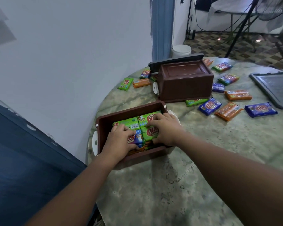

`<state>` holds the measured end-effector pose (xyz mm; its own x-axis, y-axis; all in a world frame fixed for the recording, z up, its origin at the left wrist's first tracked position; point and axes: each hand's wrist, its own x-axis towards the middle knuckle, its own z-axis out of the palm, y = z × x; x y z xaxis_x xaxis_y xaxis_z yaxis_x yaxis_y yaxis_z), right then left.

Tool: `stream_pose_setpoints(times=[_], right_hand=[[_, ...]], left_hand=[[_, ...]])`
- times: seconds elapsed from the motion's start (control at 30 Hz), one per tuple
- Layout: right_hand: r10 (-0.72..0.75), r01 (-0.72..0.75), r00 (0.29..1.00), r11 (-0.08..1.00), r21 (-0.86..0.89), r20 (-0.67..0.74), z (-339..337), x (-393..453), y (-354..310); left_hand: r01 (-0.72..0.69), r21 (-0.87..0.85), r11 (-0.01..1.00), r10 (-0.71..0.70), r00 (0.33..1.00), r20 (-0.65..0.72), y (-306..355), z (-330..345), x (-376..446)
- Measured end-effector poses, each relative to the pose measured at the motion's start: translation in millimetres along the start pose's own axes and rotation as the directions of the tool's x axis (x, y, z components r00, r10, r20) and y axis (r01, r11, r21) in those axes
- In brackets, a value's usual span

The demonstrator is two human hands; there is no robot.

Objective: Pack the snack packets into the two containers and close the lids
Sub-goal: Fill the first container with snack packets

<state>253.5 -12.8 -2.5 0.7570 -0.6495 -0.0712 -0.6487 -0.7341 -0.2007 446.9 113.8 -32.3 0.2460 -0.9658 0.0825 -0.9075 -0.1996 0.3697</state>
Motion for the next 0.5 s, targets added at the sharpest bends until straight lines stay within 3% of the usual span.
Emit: stream_pose_setpoints(times=[0.2, 0.3, 0.4, 0.5], right_hand=[[-0.002, 0.002, 1.0, 1.0, 0.022, -0.009, -0.1, -1.3, 0.6], [0.067, -0.028, 0.983, 0.974, 0.224, -0.172, 2.1, -3.4, 5.6], [0.313, -0.188, 0.895, 0.911, 0.366, -0.318, -0.2, -0.8, 13.6], [0.468, -0.369, 0.874, 0.815, 0.447, -0.132, -2.6, 7.4, 21.5]], left_hand=[[-0.012, 0.098, 0.995, 0.005, 0.998, 0.063, 4.9, -6.4, -1.6], [0.016, 0.126, 0.992, -0.011, 0.999, -0.038, 3.4, -11.4, -8.8], [0.14, 0.175, 0.975, -0.08, 0.947, -0.313, -8.1, -21.0, -12.2], [0.418, 0.175, 0.891, -0.348, 0.879, -0.327, -14.6, -30.6, -12.6]])
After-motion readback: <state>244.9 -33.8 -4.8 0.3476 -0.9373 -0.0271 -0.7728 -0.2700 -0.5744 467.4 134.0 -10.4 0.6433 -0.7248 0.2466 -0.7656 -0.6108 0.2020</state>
